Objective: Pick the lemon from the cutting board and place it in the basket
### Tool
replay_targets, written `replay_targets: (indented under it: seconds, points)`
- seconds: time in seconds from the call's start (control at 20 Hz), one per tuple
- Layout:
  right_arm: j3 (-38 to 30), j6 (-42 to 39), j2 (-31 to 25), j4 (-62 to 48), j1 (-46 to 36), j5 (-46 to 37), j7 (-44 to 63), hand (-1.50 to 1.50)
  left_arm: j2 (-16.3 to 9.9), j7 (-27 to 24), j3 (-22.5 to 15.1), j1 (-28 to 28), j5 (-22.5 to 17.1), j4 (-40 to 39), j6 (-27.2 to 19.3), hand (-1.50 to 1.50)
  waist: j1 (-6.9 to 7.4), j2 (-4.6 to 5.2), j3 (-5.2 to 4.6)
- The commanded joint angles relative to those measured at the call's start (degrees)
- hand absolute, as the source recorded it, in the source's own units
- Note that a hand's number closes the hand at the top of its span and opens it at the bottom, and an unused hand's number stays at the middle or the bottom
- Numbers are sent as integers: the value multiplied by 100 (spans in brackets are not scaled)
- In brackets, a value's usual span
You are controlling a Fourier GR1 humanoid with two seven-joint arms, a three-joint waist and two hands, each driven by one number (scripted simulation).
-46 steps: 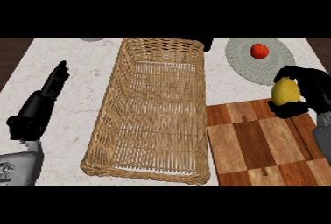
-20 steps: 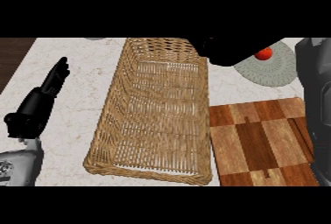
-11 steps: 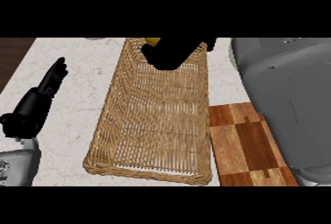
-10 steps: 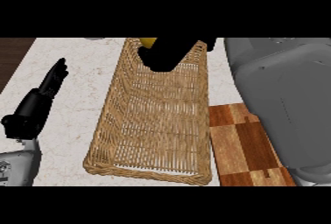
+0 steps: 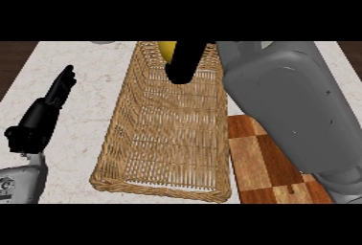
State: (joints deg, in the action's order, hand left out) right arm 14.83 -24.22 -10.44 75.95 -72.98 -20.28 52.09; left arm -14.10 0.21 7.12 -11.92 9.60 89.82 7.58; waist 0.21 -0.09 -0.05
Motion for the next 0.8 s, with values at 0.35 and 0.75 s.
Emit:
replay_targets:
  seconds: [0.35,0.75]
  points:
    - [-113,-797,429,-322,-73,309,266,-150,-13,-19,59,-211,55,-227,-8,0,-5,2,2]
    - [-1012,657,659,-165,151,134,-278,-150,-52,-235,185,-130,0,-326,15,0,19,29,2]
